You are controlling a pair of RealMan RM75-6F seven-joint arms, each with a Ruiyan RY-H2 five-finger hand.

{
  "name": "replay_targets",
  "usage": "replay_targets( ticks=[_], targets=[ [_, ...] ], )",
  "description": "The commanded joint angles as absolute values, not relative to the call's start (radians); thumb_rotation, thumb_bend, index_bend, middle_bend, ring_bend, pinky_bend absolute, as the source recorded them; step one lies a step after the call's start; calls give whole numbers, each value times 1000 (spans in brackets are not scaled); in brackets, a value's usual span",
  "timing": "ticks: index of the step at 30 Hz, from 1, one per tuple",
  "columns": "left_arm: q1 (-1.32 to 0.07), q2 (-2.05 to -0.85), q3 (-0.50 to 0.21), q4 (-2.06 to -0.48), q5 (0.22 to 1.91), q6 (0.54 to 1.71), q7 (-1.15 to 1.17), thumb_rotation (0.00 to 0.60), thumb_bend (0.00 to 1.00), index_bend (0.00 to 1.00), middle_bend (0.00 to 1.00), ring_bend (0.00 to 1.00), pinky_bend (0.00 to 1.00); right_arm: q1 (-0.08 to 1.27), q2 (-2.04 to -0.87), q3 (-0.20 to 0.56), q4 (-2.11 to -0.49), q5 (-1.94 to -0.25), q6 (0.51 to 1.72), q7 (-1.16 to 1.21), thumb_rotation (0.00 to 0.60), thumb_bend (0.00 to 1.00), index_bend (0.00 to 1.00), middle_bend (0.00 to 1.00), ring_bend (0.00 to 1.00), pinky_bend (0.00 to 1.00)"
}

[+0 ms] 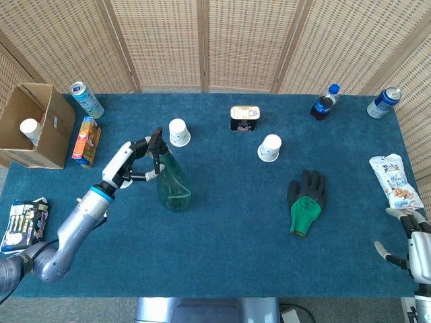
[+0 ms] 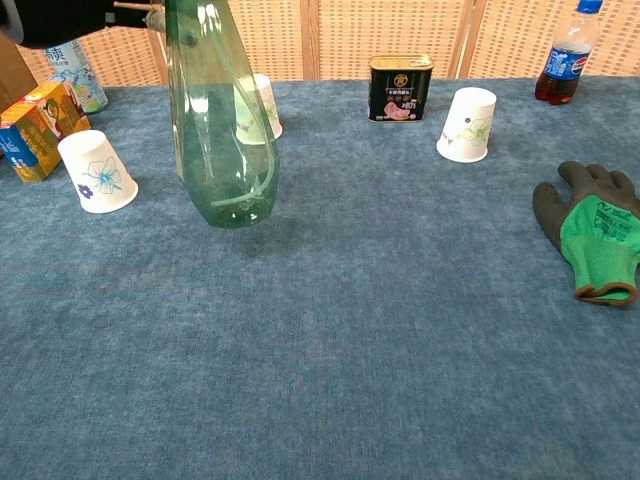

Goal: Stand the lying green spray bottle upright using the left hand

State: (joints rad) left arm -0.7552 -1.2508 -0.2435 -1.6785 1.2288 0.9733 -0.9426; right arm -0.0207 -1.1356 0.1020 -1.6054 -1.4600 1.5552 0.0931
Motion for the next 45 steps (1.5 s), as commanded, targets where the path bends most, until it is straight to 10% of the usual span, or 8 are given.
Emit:
replay_targets(
  ticks=[1,45],
  targets=[
    [-735,-1255,-235,-1641,1288,948,-1000,600,420,590,496,501,618,-22,-1137,101,-1604,-1459,1557,95,600,244,243,292,177,321],
    [-800,-1477,-167,-1394,1549,1064,-987,600,420,560,482,467,569,-51,-1122,99,-1606,-1450,1588,116,600,242,239,292,177,327]
  ],
)
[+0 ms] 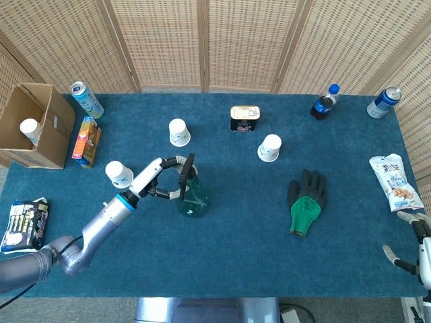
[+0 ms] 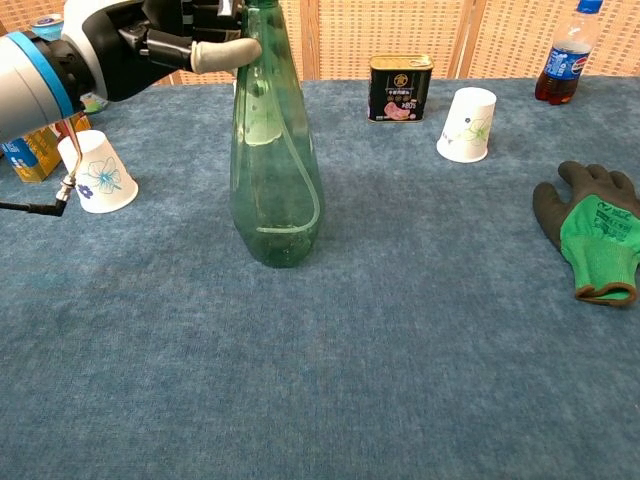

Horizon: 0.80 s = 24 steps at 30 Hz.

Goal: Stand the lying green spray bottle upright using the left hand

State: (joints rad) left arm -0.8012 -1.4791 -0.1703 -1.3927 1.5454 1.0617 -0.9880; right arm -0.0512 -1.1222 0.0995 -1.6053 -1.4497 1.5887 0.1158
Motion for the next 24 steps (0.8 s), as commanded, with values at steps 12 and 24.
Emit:
replay_targets(
  ticks=[12,24],
  targets=[
    [-794,-1456,-133,-1411,1586,1099,-949,600,420,528,436,424,378,-54,-1121,98,-1606,-1452,1590,122,600,242,240,292,178,327],
    [-785,-1452,-125,-1419,1571,1108,-928,600,420,451,347,327,370,-53,-1120,98,-1607,-1455,1589,124,600,243,239,293,177,327]
  ],
)
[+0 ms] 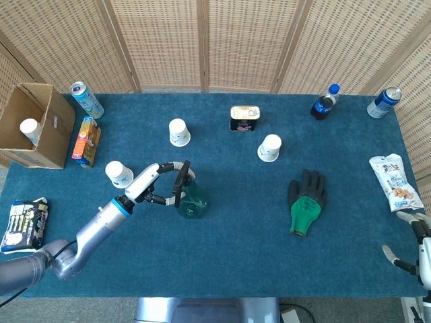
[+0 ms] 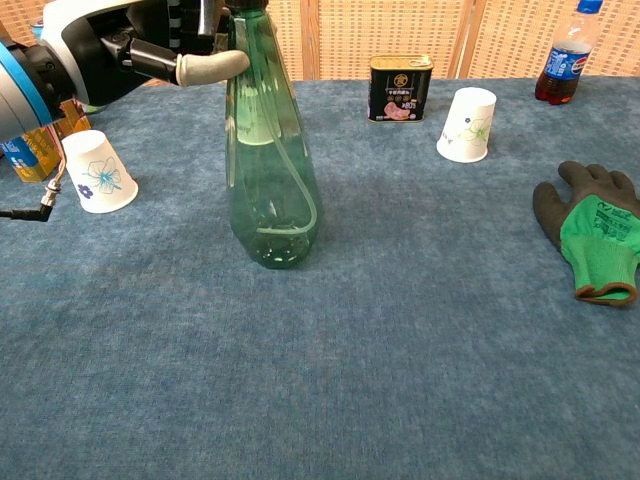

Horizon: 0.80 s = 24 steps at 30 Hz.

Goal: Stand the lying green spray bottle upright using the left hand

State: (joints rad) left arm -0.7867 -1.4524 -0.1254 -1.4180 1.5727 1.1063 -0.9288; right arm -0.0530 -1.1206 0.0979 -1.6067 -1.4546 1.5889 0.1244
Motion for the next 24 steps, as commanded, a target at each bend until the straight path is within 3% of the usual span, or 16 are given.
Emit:
replay_targets(
  ticks=[1,13,17,24],
  targets=[
    [-784,-1453,-125,-1419,1569,1109,-928,600,419,438,336,316,344,-53,-1120,98,-1608,-1455,1588,124,600,243,239,293,177,327],
    [-780,-1451,-123,-1424,1565,1118,-915,600,419,349,236,204,257,-54,-1119,98,-1609,-1456,1590,125,600,246,239,293,177,327],
    [-778,-1448,-122,-1427,1560,1117,-915,600,420,272,162,139,192,-52,-1119,98,-1611,-1456,1588,126,600,247,237,293,178,327],
    [-778,-1439,-116,-1432,1559,1105,-912,600,404,183,80,72,160,-52,-1118,98,-1614,-1458,1588,126,600,248,237,295,177,327]
  ],
)
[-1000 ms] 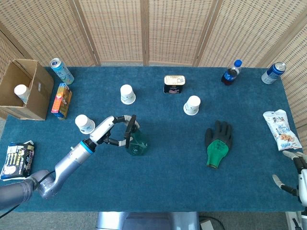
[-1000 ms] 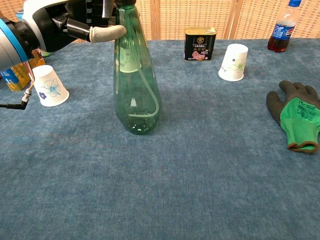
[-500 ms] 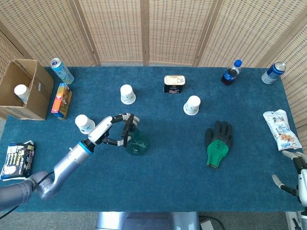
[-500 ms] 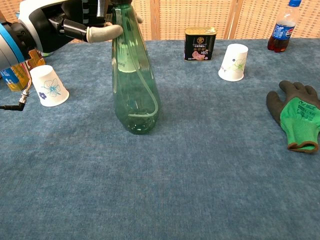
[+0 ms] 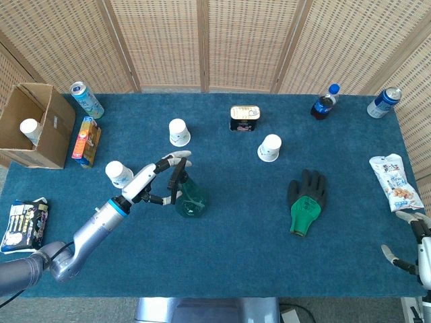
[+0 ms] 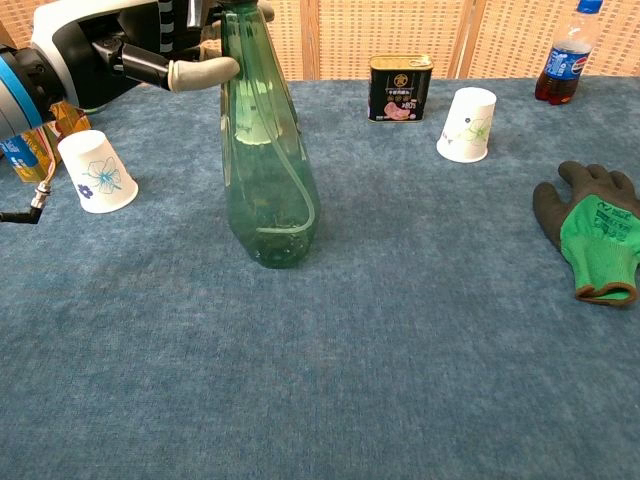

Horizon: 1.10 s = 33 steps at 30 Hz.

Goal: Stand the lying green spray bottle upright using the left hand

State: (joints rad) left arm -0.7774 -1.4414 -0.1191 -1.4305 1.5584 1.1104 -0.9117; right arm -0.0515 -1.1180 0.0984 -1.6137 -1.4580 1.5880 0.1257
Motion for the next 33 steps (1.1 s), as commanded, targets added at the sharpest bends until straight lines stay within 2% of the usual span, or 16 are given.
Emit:
replay_targets(
  ticks=[1,11,18,26,28,33],
  targets=[
    [-779,-1437,-116,-1433,1559,1104,-913,600,399,174,70,62,143,-52,-1118,98,-1614,-1458,1588,127,600,248,237,295,177,327],
    [-774,-1432,-115,-1437,1555,1104,-903,591,312,90,4,1,104,-50,-1117,99,-1617,-1457,1585,127,600,252,238,296,177,327],
    [-772,-1424,-110,-1443,1559,1102,-908,503,288,47,0,0,85,-48,-1117,99,-1616,-1456,1582,129,600,254,238,296,177,333],
    [-769,-1415,-108,-1449,1564,1107,-915,334,238,0,0,0,18,-49,-1114,100,-1619,-1456,1584,129,600,253,238,296,177,333],
    [-769,-1410,-105,-1451,1567,1106,-918,311,234,0,0,0,6,-48,-1114,99,-1620,-1457,1583,129,600,253,237,296,177,333],
    [-767,-1395,-96,-1457,1575,1103,-917,313,233,0,0,0,0,-48,-1114,100,-1621,-1459,1585,130,600,254,237,296,177,333]
  ],
)
